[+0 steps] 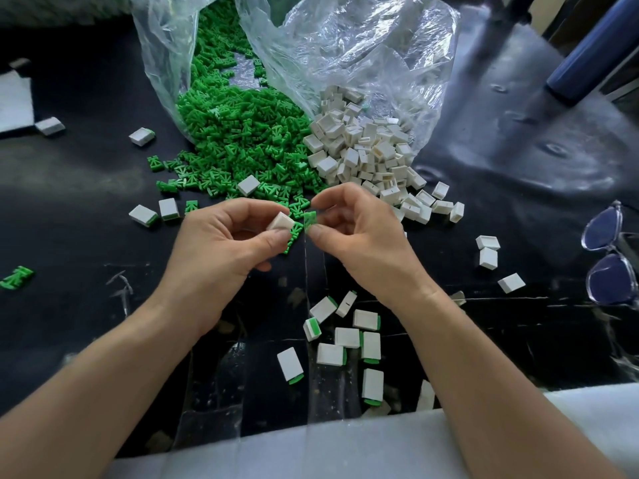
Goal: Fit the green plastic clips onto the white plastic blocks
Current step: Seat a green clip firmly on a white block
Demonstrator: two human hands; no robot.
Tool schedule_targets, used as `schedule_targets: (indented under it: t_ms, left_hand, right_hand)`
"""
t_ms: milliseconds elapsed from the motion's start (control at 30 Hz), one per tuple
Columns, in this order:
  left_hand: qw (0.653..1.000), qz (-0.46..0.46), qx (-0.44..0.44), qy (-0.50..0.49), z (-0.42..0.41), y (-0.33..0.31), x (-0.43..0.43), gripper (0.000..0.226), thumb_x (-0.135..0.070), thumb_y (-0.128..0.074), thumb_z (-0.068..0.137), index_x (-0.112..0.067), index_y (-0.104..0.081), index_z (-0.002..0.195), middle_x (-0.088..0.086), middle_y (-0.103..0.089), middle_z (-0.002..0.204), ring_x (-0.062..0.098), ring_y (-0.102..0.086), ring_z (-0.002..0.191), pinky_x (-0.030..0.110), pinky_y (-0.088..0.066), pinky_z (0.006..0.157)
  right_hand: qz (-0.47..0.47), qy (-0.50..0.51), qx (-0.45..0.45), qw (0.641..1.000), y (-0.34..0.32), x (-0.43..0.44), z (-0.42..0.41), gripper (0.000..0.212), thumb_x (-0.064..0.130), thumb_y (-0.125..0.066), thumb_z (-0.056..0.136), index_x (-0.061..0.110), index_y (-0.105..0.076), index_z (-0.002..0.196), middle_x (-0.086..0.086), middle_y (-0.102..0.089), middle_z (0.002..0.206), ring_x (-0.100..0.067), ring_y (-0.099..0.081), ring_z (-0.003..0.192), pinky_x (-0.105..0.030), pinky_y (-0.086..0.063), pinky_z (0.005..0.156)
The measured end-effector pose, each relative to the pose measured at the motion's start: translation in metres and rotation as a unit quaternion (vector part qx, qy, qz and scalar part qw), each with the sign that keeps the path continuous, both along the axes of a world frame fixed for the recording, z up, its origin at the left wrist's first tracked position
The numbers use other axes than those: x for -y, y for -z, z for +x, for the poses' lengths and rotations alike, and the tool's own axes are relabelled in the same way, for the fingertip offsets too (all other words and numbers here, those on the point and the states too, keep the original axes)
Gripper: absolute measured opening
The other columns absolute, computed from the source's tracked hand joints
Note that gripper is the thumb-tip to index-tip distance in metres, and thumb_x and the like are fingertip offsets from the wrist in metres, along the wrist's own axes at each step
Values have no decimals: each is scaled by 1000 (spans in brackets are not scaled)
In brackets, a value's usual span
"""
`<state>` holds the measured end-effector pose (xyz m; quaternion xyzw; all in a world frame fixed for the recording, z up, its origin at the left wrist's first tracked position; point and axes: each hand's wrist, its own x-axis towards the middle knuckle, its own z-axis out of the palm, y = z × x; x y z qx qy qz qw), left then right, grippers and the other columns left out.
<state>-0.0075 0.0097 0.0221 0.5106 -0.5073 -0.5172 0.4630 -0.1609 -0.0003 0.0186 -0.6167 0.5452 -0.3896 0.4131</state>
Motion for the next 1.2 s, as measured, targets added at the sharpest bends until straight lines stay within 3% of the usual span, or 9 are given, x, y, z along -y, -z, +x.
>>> schedule_targets:
  t_ms: [167, 333, 500, 600, 700, 833, 1000, 1100, 1200]
  left_hand:
    - [1000, 17, -5, 15, -1, -1, -1, 15, 0, -67, 77, -14, -68, 79, -5, -70, 64, 2, -65, 60, 13, -48, 49]
    - [999, 35, -10, 25, -2, -1, -2, 11, -2, -66, 78, -13, -67, 80, 5, -72, 76, 8, -67, 63, 16, -51, 51]
    - [999, 41, -7, 30, -2, -1, -1, 11, -3, -65, 79, -14, -67, 79, 5, -73, 76, 9, -68, 63, 18, -51, 52]
    - [999, 45, -6, 27, -1, 1, -1, 9, -5, -66, 78, -14, -67, 79, 3, -73, 75, 9, -68, 63, 18, -51, 51]
    - [999, 43, 3, 30, -1, 1, -2, 7, -10, -68, 76, -16, -68, 79, 4, -73, 78, 11, -69, 66, 17, -52, 52]
    - [998, 45, 4, 31, -1, 1, -1, 9, -6, -67, 78, -15, -68, 79, 3, -74, 79, 11, -69, 66, 17, -52, 52]
    - [998, 48, 2, 32, -1, 1, -1, 9, -5, -66, 78, -15, -67, 79, 2, -74, 77, 10, -69, 65, 18, -53, 52]
    - [998, 47, 0, 33, -1, 1, -1, 10, -5, -66, 78, -15, -68, 78, 1, -74, 76, 10, -69, 65, 17, -52, 51]
    - [998, 43, 1, 36, 0, 1, -2, 8, -7, -68, 76, -16, -68, 78, 3, -73, 76, 10, -68, 65, 17, -52, 52]
  right_hand:
    - [-7, 5, 17, 1000, -3, -2, -1, 27, 8, -63, 84, 35, -59, 82, 2, -62, 71, -14, -62, 67, -29, -51, 68]
    - [31, 11, 83, 996, -5, -1, -1, 19, 6, -57, 89, 22, -53, 78, 0, -68, 73, -7, -66, 64, -15, -48, 57]
    - [8, -12, 74, 997, -7, -3, -1, 20, 7, -61, 86, 24, -58, 77, 5, -59, 70, -8, -57, 68, -22, -49, 66]
    - [10, -18, 110, 994, -10, -4, -3, 24, 3, -56, 89, 26, -61, 88, 6, -53, 70, -3, -53, 66, -18, -48, 64]
    - [14, -19, 121, 992, -12, -4, -3, 25, 1, -52, 91, 22, -64, 87, 3, -56, 72, 1, -53, 64, -14, -49, 62]
    - [29, 14, 143, 989, -10, -2, -2, 19, 1, -54, 90, 18, -56, 82, 2, -59, 70, -2, -58, 61, -19, -53, 61]
    - [1, 0, 90, 996, -9, -3, -2, 28, 3, -48, 93, 28, -61, 88, 7, -59, 75, 3, -55, 67, -13, -47, 61]
    - [22, 26, 119, 992, -7, -2, -1, 20, 4, -51, 92, 22, -54, 83, 3, -63, 70, -4, -60, 60, -18, -50, 59]
    - [5, 31, 92, 995, -5, -1, -1, 19, 7, -59, 87, 22, -54, 78, 2, -64, 75, -10, -62, 69, -26, -53, 68]
